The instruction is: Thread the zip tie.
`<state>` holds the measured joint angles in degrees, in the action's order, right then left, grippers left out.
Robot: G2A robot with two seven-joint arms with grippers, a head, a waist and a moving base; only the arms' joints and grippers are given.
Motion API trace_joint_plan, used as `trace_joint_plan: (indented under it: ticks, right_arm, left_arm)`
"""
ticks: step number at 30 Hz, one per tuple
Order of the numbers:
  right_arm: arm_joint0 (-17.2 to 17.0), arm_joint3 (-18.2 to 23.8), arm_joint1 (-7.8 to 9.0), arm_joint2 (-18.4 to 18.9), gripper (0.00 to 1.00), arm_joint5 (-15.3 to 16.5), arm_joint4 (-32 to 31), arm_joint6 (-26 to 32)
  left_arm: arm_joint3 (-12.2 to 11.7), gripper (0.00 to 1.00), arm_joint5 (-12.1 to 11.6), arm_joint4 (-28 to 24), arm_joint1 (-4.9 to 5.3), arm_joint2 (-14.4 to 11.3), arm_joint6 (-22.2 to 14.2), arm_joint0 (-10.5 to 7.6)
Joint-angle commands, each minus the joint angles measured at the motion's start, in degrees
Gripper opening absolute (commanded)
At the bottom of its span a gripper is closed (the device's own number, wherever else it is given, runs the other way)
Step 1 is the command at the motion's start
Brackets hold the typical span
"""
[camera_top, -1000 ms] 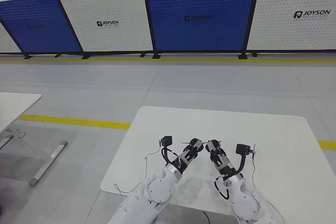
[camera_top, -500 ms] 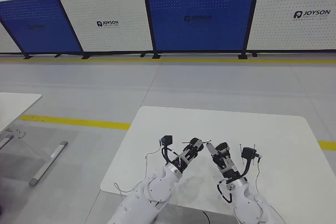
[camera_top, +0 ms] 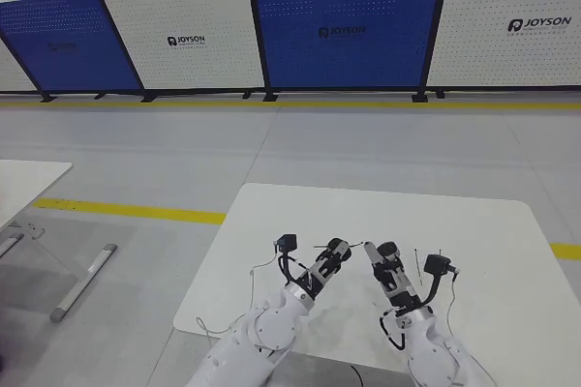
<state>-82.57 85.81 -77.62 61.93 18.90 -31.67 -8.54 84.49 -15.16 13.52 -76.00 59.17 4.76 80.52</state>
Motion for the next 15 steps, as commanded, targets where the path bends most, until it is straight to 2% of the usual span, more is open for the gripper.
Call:
trace_joint_plan:
  ticks: [1,4,7,9,15]
  right_arm:
    - [-0.08,0.18,-0.03,-0.11,0.49,-0.59,-0.92,-0.09]
    - [0.05,0.16,-0.13,-0.57,0.49,-1.39,-2.48,-0.15]
    - [0.14,0.10,-0.27,-0.99,0.62,-1.82,-3.18,-0.45]
    - [0.09,0.04,-0.32,-0.98,0.66,-1.97,-4.03,-1.34]
    - [-0.48,-0.33,-0.41,-1.11,0.62,-2.37,-6.08,-2.88]
  left_arm:
    - [0.01,0.00,-0.05,0.05,-0.01,-0.08,-0.12,0.03]
    - [0.02,0.00,-0.07,0.20,-0.04,-0.24,-0.18,0.02]
    - [0.00,0.00,0.00,0.26,-0.05,-0.28,-0.17,-0.01]
    - [0.01,0.00,0.11,0.13,-0.06,-0.18,0.08,0.04]
    - [0.08,0.00,0.19,-0.24,-0.04,0.17,0.30,0.19]
